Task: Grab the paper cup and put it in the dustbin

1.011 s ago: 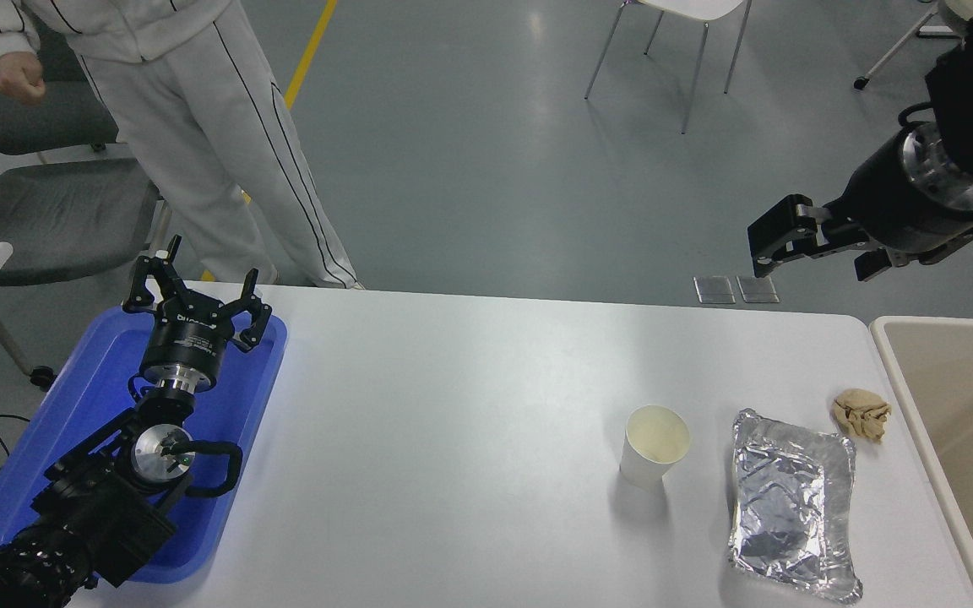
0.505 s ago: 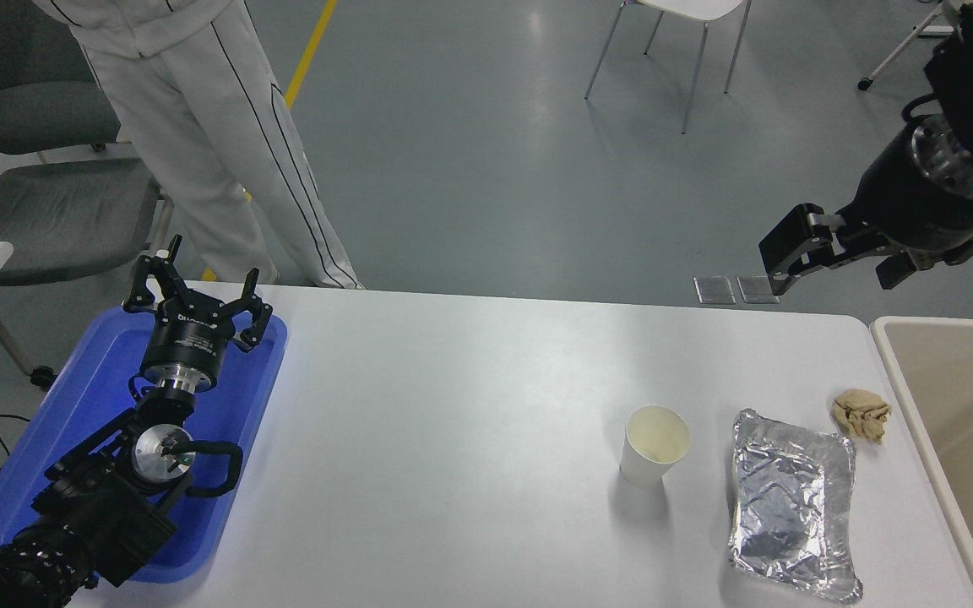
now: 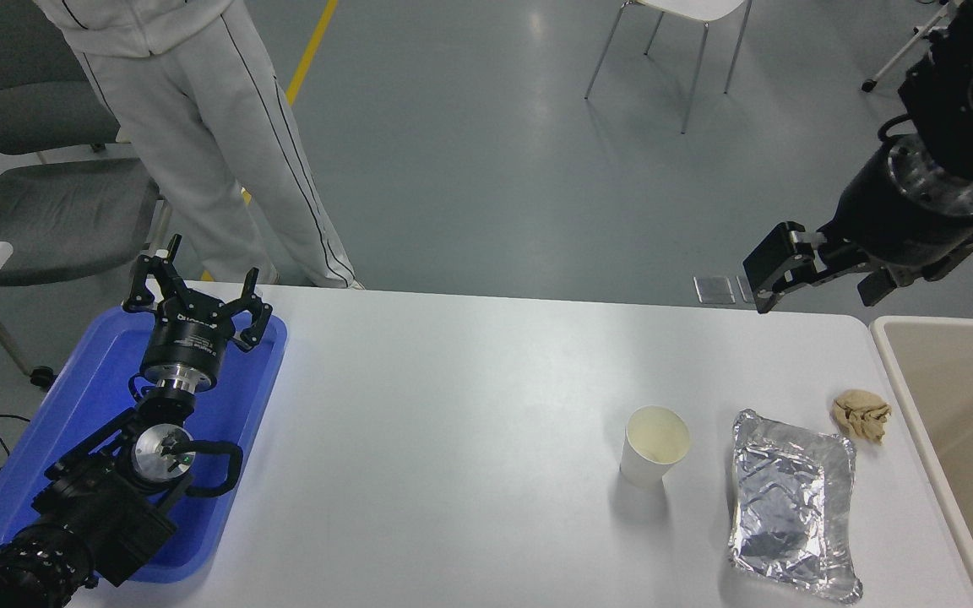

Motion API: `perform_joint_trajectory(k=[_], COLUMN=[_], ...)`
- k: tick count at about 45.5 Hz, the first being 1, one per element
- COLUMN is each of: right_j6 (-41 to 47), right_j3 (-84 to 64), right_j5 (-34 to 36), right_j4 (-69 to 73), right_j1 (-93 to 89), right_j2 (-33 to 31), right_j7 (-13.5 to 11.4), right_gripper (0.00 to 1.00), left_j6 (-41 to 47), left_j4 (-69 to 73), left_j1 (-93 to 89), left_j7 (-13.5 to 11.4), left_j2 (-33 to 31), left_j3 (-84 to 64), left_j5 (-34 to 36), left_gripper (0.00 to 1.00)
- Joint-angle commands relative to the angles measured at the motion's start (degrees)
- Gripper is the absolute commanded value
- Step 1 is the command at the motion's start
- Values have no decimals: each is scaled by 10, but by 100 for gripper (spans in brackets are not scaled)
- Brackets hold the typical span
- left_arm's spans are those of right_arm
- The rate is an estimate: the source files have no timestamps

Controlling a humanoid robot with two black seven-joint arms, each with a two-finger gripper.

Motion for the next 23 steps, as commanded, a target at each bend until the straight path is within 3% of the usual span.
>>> perform_joint_trajectory(k=[1,9,23], right_j6=[-96,-154,-182], right_j3=[32,39,66], right_j5=[2,0,-6], right_j4=[-2,-2,-32], right_j1=[-89,-140,-218], right_j2=[3,14,50], right_j7=[0,0,0], right_gripper=[99,99,99], left_j6=[0,0,0], left_j4=[0,-1,-1], left_j1=[0,0,0], left_j7=[0,0,0], left_j2=[0,0,0], left_j3=[-1,-1,-1], left_j5=[0,0,0], left_gripper=[100,100,100])
